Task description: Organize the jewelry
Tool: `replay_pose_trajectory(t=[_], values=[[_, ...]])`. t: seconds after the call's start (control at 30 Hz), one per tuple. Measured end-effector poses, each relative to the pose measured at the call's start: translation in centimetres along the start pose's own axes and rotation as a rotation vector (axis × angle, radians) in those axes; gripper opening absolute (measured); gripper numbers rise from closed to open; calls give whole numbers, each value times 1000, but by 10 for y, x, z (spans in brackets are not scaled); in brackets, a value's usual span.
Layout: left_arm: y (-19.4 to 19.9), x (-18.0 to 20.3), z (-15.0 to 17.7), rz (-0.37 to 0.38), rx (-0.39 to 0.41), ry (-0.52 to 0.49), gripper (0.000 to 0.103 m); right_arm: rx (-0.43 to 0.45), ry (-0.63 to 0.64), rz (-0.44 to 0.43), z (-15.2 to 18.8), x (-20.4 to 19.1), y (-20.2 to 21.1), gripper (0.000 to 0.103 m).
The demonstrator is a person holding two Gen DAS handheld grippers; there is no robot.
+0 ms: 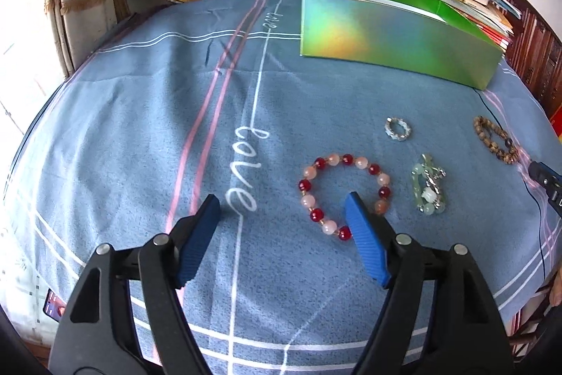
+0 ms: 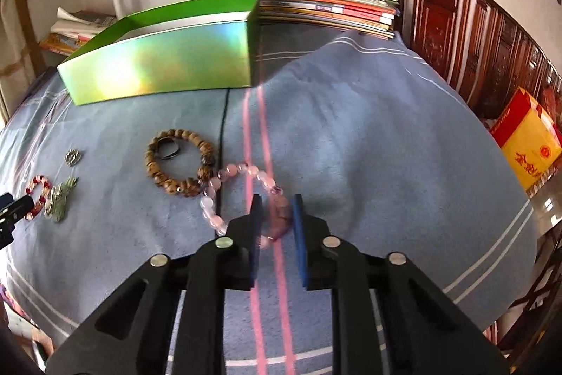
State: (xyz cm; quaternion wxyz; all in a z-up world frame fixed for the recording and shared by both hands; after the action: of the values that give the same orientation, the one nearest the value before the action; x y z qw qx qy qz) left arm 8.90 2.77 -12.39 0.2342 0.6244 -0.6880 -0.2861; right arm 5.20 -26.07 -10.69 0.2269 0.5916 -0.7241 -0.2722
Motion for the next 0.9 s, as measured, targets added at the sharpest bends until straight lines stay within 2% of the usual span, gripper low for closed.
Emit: replay_pose_trajectory(t=[0.53,0.7,0.9], values=[[15,31,13,78,-10,-71,74,-28,63,-107,11,-38,17,17],[12,27,12,65,-18,-61,84,-28,49,-83,11,-33,16,32],[9,24,10,57,-20,-57,89,-27,18,-70,7,-29,11,34]])
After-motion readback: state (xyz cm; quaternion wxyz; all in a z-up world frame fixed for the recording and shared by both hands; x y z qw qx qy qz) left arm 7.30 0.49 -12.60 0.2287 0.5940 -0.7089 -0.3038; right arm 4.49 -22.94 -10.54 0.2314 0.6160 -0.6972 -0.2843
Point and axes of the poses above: each gripper's, at about its wrist camera, not at the fingertips, and y roughly against the way its jaws point, x to its right, z to its underside, the point moved 3 cm from there along -y, roughly the way its jaws point, and after that the axes turned 8 degrees about x, right-handed, at the moved point
